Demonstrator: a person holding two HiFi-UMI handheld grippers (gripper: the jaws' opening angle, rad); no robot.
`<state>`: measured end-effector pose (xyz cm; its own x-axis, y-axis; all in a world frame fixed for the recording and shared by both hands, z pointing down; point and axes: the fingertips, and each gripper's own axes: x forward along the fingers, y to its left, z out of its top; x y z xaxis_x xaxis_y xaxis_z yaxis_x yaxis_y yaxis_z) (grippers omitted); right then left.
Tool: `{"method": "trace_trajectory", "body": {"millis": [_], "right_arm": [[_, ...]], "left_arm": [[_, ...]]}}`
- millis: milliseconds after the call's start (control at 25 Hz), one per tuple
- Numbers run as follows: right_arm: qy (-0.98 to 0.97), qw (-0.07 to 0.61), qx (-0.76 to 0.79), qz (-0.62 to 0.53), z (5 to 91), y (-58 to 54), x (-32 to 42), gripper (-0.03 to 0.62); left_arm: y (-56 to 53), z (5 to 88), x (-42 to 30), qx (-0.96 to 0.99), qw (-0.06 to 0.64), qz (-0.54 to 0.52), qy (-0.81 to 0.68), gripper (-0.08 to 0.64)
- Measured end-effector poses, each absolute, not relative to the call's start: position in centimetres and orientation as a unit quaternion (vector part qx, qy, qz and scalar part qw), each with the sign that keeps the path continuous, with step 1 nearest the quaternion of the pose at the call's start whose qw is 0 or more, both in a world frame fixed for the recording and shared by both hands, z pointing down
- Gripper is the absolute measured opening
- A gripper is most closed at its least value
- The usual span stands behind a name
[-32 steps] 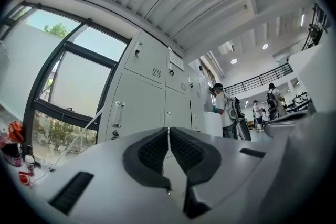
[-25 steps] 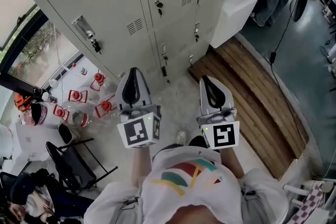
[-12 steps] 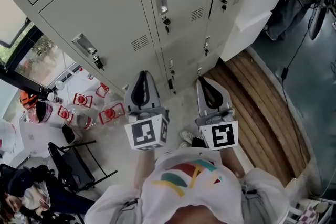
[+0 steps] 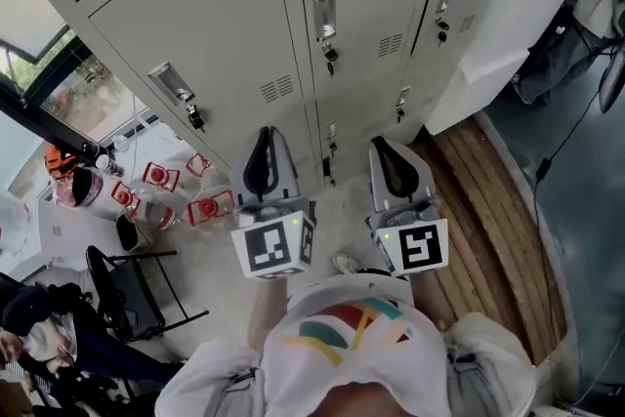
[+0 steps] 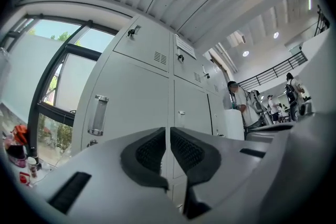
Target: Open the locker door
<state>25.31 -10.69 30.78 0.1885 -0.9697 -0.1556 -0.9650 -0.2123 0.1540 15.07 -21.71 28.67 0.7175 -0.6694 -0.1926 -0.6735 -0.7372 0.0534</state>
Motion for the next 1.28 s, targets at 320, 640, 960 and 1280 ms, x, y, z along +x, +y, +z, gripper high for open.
{"method": "trace_trajectory", "body": {"millis": [320, 640, 960, 1280], "right_arm": [[-0.763, -0.054, 0.638, -0.089, 27.0, -17.0, 20.3, 0.102], [-0.850, -0.010, 0.512, -0.121, 24.4, -24.7, 11.5, 0.201], [-0.859, -0.002, 0.502, -0.100, 24.0, -31.5, 6.9, 0.201], [-0.843, 0.017, 0.533, -0.075, 25.5, -36.5, 5.6, 0.196]], "left_arm": [[-23.1, 28.6, 9.9, -0.895, 0.020, 0.090, 0.436, 0.025], [-23.5, 29.4, 4.3, -0.861, 0.029, 0.065, 0.503, 0.047], [-23.2, 30.1, -1.0, -0.830, 0.031, 0.058, 0.554, 0.081], [-22.9, 31.3, -4.5, -0.808, 0.023, 0.047, 0.586, 0.084]]}}
